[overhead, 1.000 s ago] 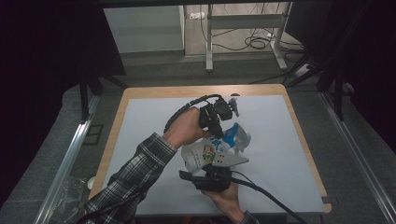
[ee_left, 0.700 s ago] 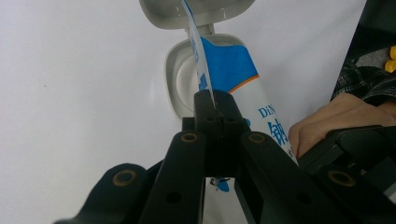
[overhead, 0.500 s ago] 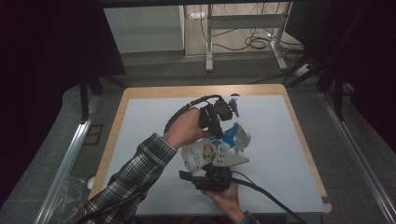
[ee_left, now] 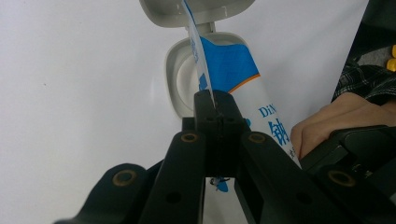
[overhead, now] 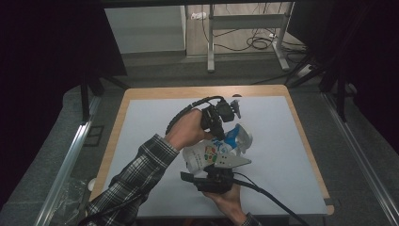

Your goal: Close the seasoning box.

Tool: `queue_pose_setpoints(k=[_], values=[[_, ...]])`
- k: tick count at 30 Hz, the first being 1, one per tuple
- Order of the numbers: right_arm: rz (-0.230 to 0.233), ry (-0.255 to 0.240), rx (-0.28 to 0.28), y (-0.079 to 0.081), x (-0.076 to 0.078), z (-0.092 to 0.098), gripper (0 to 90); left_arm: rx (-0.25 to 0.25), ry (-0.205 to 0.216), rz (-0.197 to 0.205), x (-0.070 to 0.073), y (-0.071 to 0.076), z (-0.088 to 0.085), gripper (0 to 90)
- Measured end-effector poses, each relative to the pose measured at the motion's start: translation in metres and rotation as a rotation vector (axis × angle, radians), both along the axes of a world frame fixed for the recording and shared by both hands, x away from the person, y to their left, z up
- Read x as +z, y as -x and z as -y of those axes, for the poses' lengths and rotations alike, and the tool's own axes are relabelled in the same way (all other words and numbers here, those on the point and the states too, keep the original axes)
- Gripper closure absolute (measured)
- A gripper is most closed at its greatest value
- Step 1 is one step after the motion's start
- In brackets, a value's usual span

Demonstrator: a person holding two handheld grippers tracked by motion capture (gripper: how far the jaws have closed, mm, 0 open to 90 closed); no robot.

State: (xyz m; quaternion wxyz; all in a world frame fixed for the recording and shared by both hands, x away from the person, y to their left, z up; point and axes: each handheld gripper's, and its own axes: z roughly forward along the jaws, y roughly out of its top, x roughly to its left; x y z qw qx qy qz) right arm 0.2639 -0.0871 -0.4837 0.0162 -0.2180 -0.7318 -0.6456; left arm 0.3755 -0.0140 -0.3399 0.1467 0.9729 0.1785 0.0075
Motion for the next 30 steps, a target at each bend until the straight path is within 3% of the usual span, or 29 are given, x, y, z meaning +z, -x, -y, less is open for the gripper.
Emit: queue_pose_setpoints(k=[30], values=[[-0.003,-0.013,0.003,-0.0006,0.0017,0.0012,52.7,-0.001,-0.009,-0.006,-0.0019,-0.0014,0.0021,90.0]])
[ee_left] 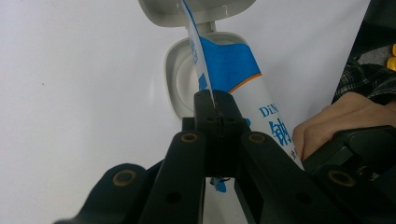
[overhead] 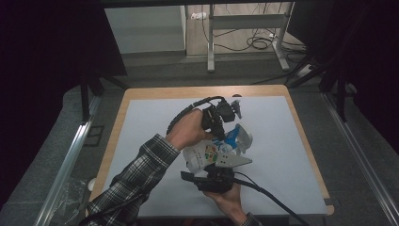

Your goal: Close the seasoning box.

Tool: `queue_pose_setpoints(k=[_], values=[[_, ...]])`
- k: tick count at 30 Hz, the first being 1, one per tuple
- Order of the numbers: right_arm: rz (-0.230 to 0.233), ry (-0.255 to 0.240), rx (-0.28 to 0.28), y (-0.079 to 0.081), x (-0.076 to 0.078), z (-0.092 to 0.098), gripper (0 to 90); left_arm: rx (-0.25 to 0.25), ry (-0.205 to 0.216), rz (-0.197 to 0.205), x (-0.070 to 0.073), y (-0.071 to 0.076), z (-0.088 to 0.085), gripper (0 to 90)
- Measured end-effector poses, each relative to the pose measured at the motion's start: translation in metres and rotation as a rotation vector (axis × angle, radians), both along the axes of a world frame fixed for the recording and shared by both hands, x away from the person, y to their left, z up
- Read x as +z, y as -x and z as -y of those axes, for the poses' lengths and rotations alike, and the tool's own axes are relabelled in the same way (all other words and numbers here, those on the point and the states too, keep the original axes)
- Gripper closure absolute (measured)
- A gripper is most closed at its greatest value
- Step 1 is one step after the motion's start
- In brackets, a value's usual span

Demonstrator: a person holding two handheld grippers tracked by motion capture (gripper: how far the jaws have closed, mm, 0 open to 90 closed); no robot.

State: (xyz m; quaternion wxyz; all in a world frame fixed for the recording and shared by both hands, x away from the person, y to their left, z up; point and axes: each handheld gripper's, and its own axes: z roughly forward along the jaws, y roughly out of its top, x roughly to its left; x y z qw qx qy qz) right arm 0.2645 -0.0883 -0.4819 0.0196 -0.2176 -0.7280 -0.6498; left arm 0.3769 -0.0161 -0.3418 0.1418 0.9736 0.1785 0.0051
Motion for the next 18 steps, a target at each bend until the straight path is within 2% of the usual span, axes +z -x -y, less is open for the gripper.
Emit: queue_pose_setpoints(k=[18], values=[[0.000,-0.005,0.001,0.0003,0.0007,0.0002,52.7,0.001,-0.006,-0.005,-0.0006,-0.0003,0.0007,90.0]])
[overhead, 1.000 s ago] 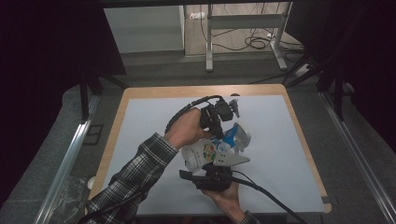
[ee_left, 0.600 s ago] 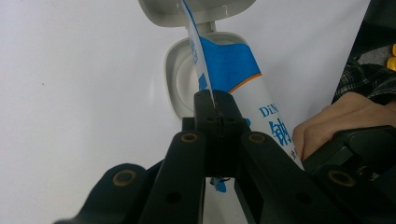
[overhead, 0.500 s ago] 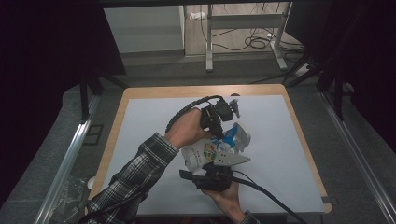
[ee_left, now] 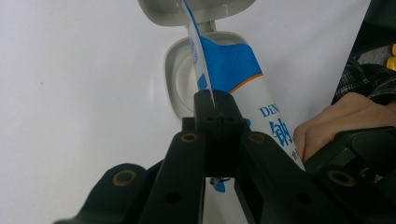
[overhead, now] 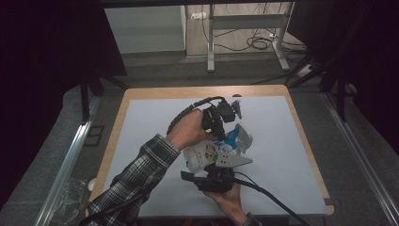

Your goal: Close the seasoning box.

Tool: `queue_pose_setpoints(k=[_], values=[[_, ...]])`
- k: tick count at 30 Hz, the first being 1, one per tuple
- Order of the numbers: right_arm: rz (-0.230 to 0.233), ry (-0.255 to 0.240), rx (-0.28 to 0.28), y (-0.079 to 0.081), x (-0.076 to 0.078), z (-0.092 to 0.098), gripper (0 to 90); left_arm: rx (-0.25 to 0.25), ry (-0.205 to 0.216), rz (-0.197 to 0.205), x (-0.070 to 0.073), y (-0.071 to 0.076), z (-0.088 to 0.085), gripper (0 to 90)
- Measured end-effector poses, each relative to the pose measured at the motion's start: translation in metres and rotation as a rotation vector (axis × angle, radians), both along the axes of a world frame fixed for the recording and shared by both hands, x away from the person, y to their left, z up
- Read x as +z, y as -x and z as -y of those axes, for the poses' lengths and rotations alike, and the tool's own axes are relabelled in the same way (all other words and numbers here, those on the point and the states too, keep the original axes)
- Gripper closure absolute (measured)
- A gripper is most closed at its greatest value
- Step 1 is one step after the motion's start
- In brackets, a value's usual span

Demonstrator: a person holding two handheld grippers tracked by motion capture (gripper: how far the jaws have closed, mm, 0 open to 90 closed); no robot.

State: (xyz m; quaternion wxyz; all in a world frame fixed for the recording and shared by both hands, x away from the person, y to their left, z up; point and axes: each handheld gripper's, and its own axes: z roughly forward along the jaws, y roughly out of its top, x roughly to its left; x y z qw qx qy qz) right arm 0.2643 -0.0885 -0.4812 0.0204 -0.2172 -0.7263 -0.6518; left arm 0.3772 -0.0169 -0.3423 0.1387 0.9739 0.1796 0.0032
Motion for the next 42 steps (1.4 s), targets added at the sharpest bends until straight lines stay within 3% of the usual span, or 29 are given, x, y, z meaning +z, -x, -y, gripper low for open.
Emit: queue_pose_setpoints(k=[42], values=[[0.003,-0.016,0.000,-0.0003,0.0029,0.0009,52.9,0.003,-0.008,-0.009,-0.0030,-0.0008,0.0024,90.0]])
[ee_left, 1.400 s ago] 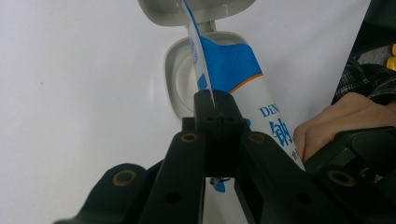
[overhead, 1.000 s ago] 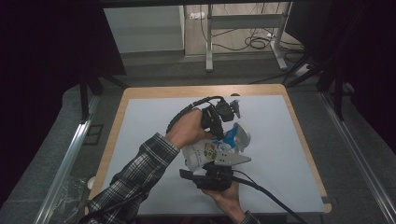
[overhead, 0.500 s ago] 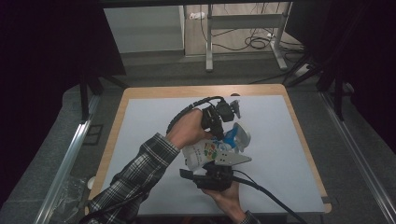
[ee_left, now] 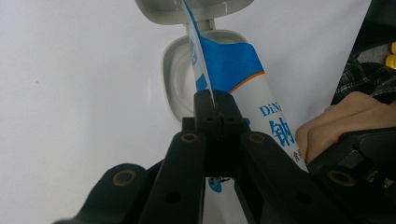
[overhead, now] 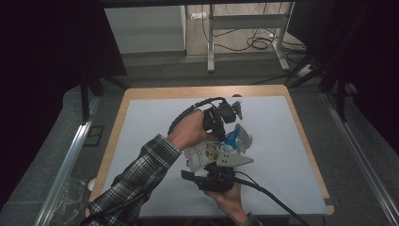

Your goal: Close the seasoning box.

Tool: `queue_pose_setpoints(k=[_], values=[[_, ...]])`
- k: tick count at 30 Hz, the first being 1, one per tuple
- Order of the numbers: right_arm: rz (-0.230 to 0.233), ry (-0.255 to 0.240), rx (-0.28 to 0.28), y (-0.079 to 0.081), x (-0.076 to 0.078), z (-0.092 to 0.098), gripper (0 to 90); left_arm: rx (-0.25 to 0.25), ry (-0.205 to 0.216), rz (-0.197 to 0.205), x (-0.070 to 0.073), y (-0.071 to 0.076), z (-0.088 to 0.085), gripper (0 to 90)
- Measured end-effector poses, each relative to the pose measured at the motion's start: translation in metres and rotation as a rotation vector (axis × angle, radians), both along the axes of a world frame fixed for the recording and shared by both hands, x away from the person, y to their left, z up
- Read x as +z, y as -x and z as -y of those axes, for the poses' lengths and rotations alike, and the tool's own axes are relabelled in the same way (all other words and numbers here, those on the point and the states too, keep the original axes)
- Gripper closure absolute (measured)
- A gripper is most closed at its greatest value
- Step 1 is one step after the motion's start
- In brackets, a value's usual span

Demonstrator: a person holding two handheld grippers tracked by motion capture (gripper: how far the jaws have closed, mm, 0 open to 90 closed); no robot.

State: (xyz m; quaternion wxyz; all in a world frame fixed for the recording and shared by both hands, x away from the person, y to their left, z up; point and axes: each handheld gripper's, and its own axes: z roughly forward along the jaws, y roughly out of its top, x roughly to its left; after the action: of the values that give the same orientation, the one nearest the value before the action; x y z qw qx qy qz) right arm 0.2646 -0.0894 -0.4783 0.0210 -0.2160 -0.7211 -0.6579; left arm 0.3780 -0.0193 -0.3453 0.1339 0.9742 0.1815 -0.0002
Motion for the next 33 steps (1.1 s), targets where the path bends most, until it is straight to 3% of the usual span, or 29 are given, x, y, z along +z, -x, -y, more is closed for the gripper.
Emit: queue_pose_setpoints(k=[33], values=[[-0.001,-0.008,0.001,0.0000,0.0023,0.0013,53.0,-0.001,-0.009,-0.011,-0.0023,-0.0010,0.0018,90.0]])
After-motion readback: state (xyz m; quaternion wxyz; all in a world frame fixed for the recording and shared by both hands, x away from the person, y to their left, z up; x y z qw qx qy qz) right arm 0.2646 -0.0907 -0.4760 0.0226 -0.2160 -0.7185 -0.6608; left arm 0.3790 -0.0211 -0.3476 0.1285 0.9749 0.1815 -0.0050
